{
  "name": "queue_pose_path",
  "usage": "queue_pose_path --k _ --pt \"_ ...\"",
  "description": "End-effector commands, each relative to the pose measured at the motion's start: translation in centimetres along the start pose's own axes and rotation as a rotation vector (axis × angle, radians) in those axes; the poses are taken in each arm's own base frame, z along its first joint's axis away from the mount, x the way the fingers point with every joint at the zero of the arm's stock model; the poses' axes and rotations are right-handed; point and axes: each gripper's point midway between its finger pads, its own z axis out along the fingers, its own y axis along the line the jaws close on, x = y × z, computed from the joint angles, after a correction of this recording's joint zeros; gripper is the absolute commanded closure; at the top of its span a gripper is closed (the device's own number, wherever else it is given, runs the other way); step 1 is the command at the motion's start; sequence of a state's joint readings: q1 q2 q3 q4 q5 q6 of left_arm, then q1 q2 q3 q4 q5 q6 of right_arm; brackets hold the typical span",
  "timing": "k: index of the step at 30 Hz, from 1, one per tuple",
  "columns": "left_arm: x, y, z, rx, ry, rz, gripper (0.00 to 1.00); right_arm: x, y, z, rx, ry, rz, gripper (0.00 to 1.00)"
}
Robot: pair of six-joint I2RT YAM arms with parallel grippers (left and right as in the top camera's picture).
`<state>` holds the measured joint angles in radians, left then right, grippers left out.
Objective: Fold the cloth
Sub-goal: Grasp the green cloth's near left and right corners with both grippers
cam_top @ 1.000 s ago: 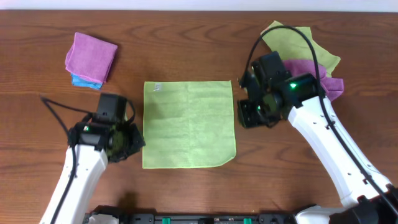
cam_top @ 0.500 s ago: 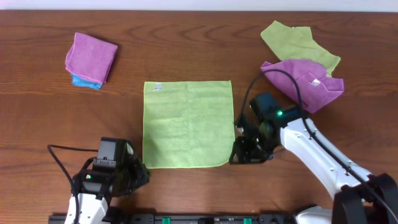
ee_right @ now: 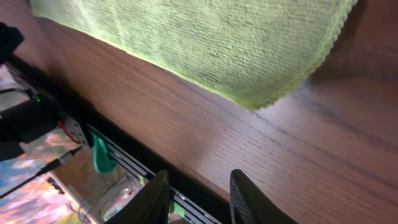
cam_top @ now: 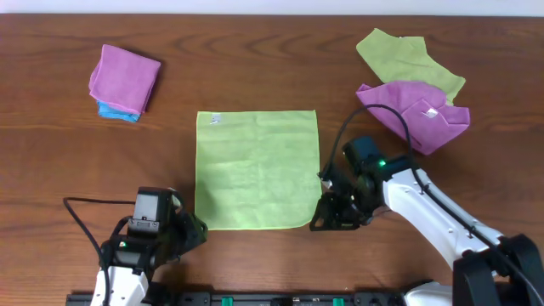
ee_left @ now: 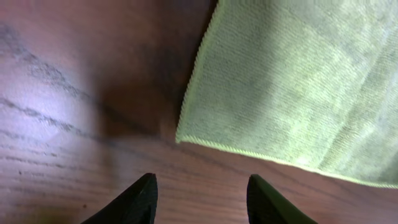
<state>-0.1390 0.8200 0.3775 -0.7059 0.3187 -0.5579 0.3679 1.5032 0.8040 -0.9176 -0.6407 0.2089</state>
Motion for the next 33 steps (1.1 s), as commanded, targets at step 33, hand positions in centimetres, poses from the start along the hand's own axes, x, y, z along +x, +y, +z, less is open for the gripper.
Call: queue_pose_path --k 33 --pt "-0.3 1.2 2.4 0.145 0.115 -0.062 0.59 -0.5 1.0 -0.8 -0.083 -0.034 -0.048 0.68"
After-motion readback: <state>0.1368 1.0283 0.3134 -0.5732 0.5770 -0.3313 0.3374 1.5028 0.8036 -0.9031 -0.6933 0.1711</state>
